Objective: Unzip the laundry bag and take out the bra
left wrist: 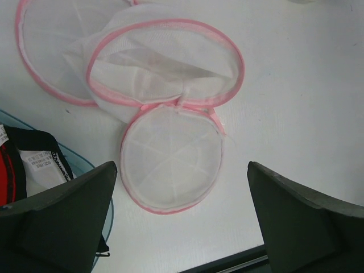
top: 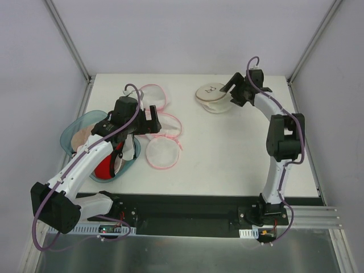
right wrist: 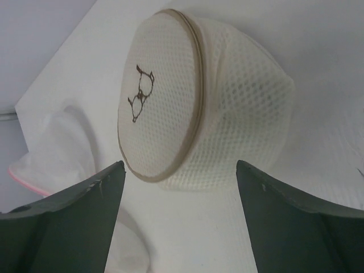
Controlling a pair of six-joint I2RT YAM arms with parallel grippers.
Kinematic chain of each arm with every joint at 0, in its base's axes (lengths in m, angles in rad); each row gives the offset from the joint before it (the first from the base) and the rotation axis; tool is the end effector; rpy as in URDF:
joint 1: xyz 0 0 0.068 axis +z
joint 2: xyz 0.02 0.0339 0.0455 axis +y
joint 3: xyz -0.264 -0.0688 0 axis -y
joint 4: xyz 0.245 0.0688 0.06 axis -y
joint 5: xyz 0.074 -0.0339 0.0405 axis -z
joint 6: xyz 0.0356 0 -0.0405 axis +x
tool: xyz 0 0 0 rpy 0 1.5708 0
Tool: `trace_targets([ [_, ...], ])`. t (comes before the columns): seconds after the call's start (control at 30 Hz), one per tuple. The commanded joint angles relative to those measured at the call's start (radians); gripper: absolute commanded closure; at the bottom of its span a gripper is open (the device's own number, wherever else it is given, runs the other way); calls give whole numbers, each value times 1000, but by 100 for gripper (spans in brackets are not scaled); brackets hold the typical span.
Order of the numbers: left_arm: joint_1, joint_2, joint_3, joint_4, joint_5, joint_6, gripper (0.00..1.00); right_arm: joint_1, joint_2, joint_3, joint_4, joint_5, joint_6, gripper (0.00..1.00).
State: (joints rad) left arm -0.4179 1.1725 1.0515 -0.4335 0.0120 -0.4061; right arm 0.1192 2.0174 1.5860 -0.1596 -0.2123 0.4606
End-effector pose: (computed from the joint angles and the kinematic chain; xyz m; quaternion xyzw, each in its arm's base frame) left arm 0.2386 -0.1064 0.3291 0.0081 0.8736 -0.1996 0.4437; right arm 0.4678 0.0636 0.2430 0.0999 0.8731 0.2233 0.4216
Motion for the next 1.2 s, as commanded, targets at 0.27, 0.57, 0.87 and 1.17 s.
trace_targets([
  [0.27, -2, -4, -2, -17, 59, -23, 1, 25, 109, 169, 6, -39, 98, 99],
  [0.57, -10, 32, 38, -17, 103, -8, 1, 19, -282, -293, -52, -358, -205, 98],
  [0.87, -41, 113, 82, -17, 121, -20, 1, 31, -465, -340, -407, 157, -430, 12],
  [1.17, -56, 110, 81, -19, 63, 9, 1, 241, -744, -642, -192, 370, -159, 10],
])
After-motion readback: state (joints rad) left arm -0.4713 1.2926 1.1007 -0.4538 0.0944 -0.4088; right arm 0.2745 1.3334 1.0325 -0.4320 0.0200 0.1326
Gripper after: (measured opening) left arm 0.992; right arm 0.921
